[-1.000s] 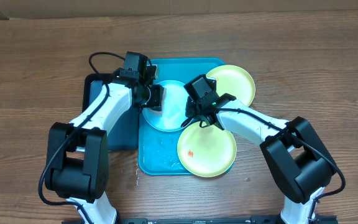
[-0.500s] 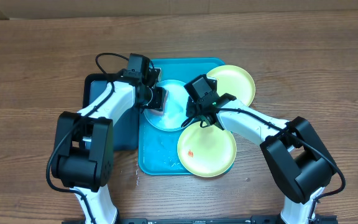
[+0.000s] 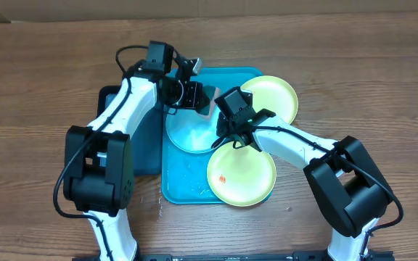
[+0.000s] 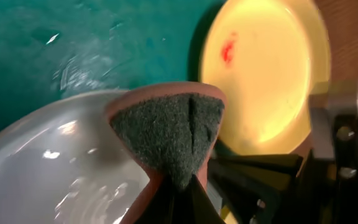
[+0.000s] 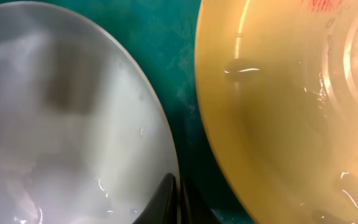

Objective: Clean dirty plates on tray and stack at the side
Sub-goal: 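Wipe the sponge across the white plate toward the right gripper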

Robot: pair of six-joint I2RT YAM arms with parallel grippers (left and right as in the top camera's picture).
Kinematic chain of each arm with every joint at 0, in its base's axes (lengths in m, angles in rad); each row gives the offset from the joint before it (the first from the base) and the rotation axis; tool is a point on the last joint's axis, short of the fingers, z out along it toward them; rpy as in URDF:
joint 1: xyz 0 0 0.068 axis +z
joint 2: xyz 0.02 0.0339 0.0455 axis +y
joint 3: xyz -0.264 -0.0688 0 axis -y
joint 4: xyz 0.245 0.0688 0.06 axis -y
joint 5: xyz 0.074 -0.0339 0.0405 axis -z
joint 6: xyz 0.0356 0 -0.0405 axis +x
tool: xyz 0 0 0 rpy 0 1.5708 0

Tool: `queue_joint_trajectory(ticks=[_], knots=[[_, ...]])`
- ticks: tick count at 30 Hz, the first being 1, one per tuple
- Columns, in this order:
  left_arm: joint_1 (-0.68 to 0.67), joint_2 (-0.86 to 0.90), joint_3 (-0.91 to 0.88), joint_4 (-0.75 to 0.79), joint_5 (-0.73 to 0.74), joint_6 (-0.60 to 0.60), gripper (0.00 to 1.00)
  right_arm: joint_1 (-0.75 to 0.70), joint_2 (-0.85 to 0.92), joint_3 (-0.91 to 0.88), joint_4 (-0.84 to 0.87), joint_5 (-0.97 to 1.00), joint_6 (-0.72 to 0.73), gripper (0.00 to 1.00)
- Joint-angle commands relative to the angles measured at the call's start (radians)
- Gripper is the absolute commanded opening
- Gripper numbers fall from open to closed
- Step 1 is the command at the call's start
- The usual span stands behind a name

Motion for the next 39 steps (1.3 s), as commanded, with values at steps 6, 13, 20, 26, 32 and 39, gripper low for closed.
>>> queue_joint_trajectory(ticks=[6,13,20,26,32,39], knots=[[-0.010,-0.032,-0.011,-0.144,-0.372,0.015,0.04,0.008,0.000,0.015,0.006,-0.006,-0.007,0.04],[-0.010,-0.032,-0.102,-0.110,-0.493,-0.061,0.04,0.008,0.000,0.015,0.006,-0.006,-0.007,0.04],[-0.011,-0.031,-0.214,0.005,-0.231,-0.087,0.04,0.008,0.000,0.015,0.006,-0.006,-0.007,0.04],[0.017,-0.042,-0.185,0.018,0.073,-0.088,0.04,0.008,0.000,0.015,0.006,-0.006,-0.007,0.04],[0.095,-0.079,-0.072,-0.020,0.118,-0.129,0.04,0.008,0.000,0.015,0.002,-0.006,-0.008,0.04],[0.073,-0.101,-0.072,-0.121,-0.167,-0.159,0.04,0.008,0.000,0.015,0.008,-0.006,-0.007,0.04]])
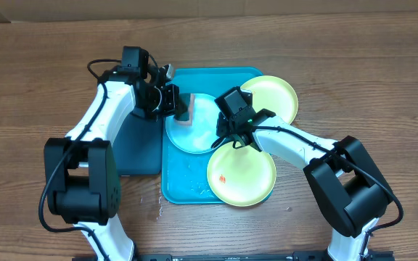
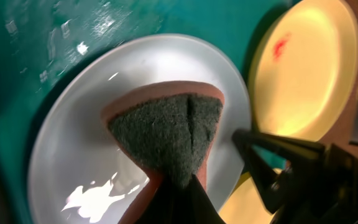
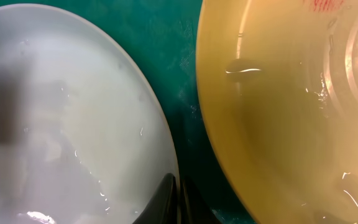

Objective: Clean dirty plates on tray and stack at the side
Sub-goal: 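Wipe the sponge across the white plate toward the right gripper, then move the sponge back and set it on the black tray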

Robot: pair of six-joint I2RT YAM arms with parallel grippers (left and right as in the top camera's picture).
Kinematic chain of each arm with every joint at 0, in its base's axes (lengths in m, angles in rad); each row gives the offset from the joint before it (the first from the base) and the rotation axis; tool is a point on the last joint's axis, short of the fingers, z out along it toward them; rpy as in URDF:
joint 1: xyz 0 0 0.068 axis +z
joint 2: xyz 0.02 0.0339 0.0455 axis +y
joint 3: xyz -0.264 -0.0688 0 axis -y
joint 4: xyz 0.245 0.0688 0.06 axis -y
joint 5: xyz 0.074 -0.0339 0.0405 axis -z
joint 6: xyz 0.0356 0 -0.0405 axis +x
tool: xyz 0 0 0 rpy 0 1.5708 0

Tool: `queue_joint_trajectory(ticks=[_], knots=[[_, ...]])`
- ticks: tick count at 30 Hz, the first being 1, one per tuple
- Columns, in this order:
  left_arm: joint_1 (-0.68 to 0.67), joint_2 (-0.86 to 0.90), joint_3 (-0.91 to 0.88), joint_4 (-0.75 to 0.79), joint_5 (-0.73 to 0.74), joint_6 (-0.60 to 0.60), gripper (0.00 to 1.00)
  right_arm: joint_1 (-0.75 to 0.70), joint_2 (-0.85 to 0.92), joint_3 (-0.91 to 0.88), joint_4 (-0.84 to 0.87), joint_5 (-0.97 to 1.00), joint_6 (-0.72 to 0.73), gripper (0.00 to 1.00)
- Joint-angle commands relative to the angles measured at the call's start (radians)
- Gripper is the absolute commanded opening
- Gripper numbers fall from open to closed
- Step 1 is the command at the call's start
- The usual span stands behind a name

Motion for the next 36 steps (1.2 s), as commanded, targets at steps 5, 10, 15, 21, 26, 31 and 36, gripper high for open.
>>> queue_joint_trajectory(ticks=[5,10,15,21,26,31,36], knots=[[-0.109,-0.018,-0.063,-0.005,-0.305,-0.047,0.04,0.008,0.000,0.015,0.008,-0.005,-0.007,0.04],[-0.170,-0.017,-0.139,0.038,-0.462,-0.168,0.04,0.008,0.000,0.015,0.007,-0.005,-0.007,0.04],[-0.188,-0.017,-0.183,0.059,-0.426,-0.216,0.04,0.009,0.000,0.015,0.006,-0.005,-0.007,0.04],[-0.163,-0.021,-0.141,0.073,-0.082,-0.109,0.04,0.008,0.000,0.015,0.004,-0.005,-0.007,0.04],[-0.085,-0.072,-0.051,0.049,-0.008,-0.104,0.04,0.008,0.000,0.015,-0.001,-0.005,-0.007,0.04],[0.021,-0.147,0.029,-0.055,-0.022,-0.016,0.04,0.008,0.000,0.015,-0.006,-0.005,-0.007,0.13],[0.116,-0.193,0.034,-0.195,-0.224,0.083,0.04,0.008,0.000,0.015,-0.003,-0.005,-0.007,0.15]])
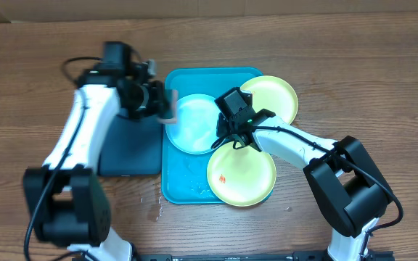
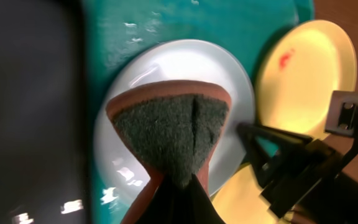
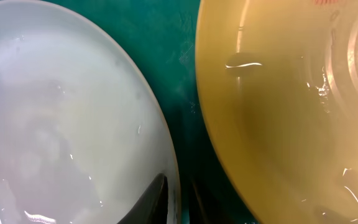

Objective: Clean dirty plates on tray and stack at the side
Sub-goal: 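Move the sponge back and set it on the black tray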

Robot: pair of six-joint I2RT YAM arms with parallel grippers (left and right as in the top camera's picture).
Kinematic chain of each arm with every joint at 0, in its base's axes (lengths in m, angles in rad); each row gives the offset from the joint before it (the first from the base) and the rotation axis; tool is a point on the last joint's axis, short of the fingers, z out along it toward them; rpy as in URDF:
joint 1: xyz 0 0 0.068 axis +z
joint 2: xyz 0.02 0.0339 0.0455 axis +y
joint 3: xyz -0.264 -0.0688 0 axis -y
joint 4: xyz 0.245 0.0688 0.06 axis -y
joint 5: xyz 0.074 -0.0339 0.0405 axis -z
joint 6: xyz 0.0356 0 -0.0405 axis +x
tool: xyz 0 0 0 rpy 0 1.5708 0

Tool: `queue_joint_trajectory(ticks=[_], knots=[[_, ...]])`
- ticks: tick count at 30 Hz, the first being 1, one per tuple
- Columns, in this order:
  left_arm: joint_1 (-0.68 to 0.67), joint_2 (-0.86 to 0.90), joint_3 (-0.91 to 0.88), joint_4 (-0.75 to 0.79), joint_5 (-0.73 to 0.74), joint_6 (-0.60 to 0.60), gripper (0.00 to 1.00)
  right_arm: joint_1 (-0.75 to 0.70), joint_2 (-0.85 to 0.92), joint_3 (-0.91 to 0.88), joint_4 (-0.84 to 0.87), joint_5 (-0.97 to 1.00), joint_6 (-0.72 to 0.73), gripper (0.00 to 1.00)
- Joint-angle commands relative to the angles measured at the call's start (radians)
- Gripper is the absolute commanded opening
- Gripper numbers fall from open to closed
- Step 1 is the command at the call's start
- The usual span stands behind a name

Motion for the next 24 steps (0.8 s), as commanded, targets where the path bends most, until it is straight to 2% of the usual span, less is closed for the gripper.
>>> queue_joint_trajectory(ticks=[1,6,17,18,19,20,22,24], knots=[[0.047,-0.032,0.013,-0.084,-0.173,0.110,0.04,0.008,0.000,0.015,0.007,0.000,-0.003,0.15],[0.082,-0.028,-0.032,-0.166,-0.351,0.142,0.04,0.009,0.000,0.015,0.011,0.000,-0.003,0.15],[0.082,-0.026,-0.271,0.011,-0.360,0.105,0.05,0.008,0.000,0.015,0.009,0.000,-0.003,0.15],[0.082,-0.026,-0.277,0.016,-0.360,0.105,0.19,0.008,0.000,0.015,0.009,0.000,-0.003,0.15],[0.082,-0.026,-0.277,0.018,-0.359,0.105,0.42,0.009,0.000,0.015,0.010,0.000,-0.003,0.15],[0.082,-0.026,-0.273,0.018,-0.356,0.105,0.55,0.009,0.000,0.015,0.010,0.000,-0.003,0.15],[0.083,-0.027,-0.249,0.008,-0.345,0.090,0.61,0.008,0.000,0.015,0.010,0.000,-0.003,0.15],[0.090,-0.028,-0.198,-0.014,-0.313,0.082,0.60,0.009,0.000,0.015,0.010,0.000,-0.003,0.24]])
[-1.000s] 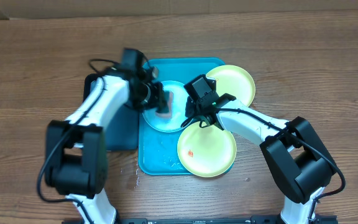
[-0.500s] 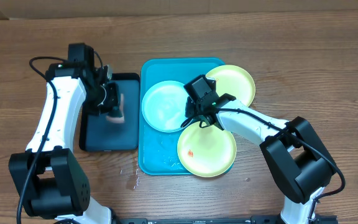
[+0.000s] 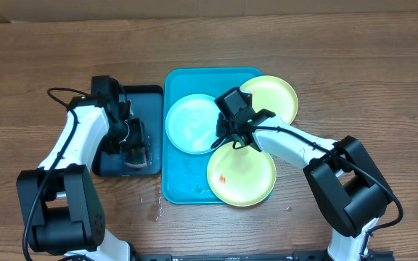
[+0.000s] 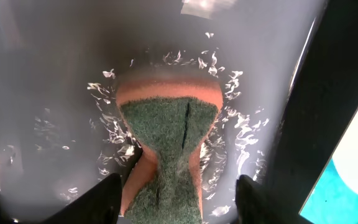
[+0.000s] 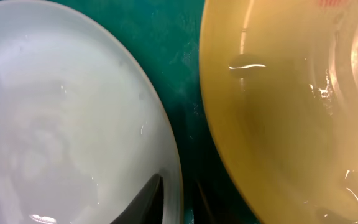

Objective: Clean dirty plates on tray and stack at the side
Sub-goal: 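Move the sponge back and set it on the black tray, then raise the left gripper away to the left side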

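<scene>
A white plate (image 3: pixel 191 123) lies on the teal tray (image 3: pixel 187 190), wet and without stains. My right gripper (image 3: pixel 226 135) sits at its right rim; in the right wrist view the white plate (image 5: pixel 61 124) has its edge between the slightly parted fingers of the gripper (image 5: pixel 176 199), which is open. A yellow plate (image 3: pixel 242 174) with a red stain lies beside it. My left gripper (image 3: pixel 133 141) is down in the dark basin (image 3: pixel 115 165), open, its fingers wide on either side of the green-and-orange sponge (image 4: pixel 166 130), which lies in foamy water.
A pale green plate (image 3: pixel 271 98) overlaps the tray's right back corner. Water drops lie on the tray's front and on the wood beside it. Bare wooden table surrounds the tray and basin.
My left gripper has gone from beside the tray's left edge down into the dark basin and let go of the sponge, which now lies in the water. The right gripper has stayed at the plate's rim.
My left gripper held the sponge on the white plate while the right gripper pinched that plate's rim. The sponge was then at the plate's left side, then off the tray's left edge, with the right fingers parted slightly. Now the sponge lies released in the basin.
</scene>
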Robot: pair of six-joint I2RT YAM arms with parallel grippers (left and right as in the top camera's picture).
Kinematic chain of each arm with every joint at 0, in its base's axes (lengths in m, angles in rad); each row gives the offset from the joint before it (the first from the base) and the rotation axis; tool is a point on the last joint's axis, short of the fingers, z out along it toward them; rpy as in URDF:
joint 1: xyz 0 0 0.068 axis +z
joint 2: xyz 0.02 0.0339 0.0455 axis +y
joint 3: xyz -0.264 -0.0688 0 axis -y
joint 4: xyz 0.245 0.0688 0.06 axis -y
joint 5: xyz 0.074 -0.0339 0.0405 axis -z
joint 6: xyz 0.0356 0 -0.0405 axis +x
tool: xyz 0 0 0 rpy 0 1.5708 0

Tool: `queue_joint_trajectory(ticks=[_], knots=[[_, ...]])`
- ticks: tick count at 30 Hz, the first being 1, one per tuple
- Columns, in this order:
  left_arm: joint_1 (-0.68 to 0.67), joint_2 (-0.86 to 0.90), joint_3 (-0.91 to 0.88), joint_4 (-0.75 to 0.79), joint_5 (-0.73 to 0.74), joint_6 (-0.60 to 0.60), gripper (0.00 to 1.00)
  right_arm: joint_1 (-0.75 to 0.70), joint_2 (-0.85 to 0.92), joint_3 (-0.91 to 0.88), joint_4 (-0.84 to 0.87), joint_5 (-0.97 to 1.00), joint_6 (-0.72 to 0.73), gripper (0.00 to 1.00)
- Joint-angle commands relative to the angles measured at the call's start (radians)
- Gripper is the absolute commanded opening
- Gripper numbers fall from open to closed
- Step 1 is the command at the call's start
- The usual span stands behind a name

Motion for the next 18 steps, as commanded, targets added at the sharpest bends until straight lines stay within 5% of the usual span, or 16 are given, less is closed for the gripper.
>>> queue_joint_trajectory(ticks=[1,10,14,15,17,18], knots=[[0.014,-0.005,0.095,-0.021,0.055,-0.015,0.60,0.008,0.000,0.015,0.005,0.001,-0.008,0.25],[0.087,-0.108,0.359,-0.063,0.150,-0.104,0.61,0.008,0.000,0.014,0.005,0.002,-0.007,0.24],[0.131,-0.187,0.406,-0.057,0.137,-0.136,0.64,0.008,0.000,0.014,0.005,0.002,-0.007,0.09],[0.142,-0.209,0.406,-0.055,0.127,-0.140,0.67,0.008,0.000,0.014,0.006,0.002,-0.007,0.04],[0.156,-0.240,0.406,-0.068,0.104,-0.142,1.00,0.008,0.000,0.014,0.009,0.001,-0.007,0.04],[0.158,-0.251,0.406,-0.077,0.092,-0.142,1.00,0.008,0.000,0.016,0.014,0.002,-0.007,0.04]])
